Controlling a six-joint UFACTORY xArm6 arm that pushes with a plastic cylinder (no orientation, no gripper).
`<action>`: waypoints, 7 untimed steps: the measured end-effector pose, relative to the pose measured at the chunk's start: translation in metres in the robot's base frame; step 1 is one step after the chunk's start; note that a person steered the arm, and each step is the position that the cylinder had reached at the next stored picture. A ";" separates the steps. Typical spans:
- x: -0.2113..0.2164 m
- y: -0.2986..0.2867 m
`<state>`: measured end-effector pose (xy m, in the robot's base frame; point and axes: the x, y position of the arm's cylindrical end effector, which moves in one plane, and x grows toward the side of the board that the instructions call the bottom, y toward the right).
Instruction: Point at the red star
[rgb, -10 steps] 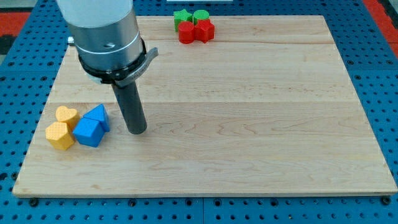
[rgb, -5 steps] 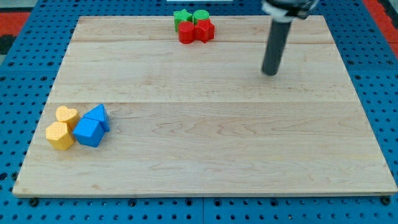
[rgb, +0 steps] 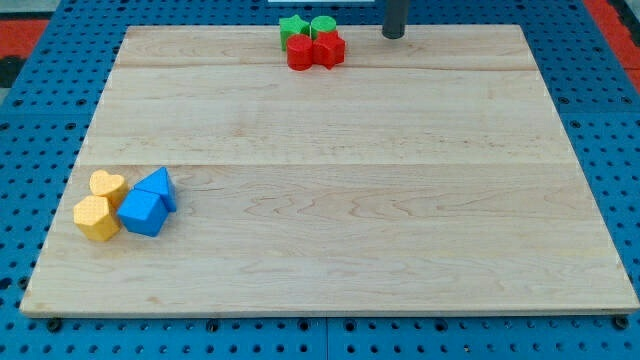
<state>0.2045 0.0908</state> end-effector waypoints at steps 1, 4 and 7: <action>0.027 -0.008; 0.025 -0.010; 0.017 -0.139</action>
